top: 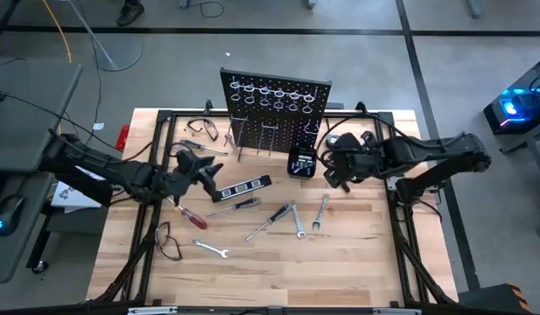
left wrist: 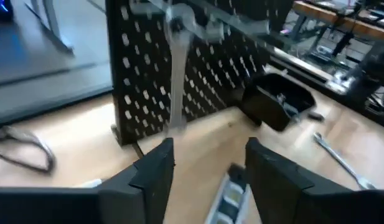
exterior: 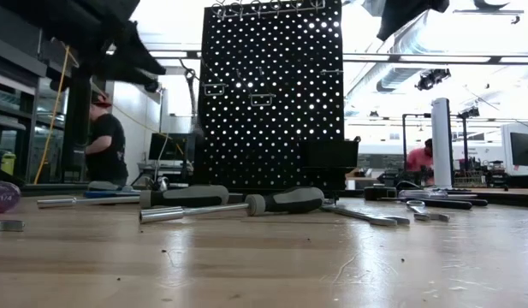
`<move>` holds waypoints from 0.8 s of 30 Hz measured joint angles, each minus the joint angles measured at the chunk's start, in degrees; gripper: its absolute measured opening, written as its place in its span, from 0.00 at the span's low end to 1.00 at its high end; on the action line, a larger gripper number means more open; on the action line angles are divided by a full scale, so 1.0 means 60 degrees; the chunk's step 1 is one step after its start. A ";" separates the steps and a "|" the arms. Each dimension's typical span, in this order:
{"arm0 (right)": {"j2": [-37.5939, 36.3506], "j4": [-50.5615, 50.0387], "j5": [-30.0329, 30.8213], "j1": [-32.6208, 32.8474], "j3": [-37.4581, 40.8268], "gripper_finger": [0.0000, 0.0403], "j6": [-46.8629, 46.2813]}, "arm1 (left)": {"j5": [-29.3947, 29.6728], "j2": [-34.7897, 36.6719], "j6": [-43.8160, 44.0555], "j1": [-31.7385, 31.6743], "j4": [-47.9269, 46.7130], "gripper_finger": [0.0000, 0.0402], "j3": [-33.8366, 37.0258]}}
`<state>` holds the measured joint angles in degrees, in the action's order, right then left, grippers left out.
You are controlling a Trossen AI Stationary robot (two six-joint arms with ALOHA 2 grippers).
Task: Hang tools onto peg board
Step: Hang the silver wrench on the pegboard
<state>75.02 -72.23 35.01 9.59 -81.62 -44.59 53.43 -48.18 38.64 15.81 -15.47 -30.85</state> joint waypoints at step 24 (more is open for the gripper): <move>0.0004 -0.0141 -0.0670 0.0377 0.0000 0.00 0.0338 | -0.6068 -0.0247 -0.4365 -0.4804 0.3355 0.00 0.0693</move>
<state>75.05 -73.07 30.98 11.85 -81.62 -42.57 17.02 -49.67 12.45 -13.01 4.66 -26.70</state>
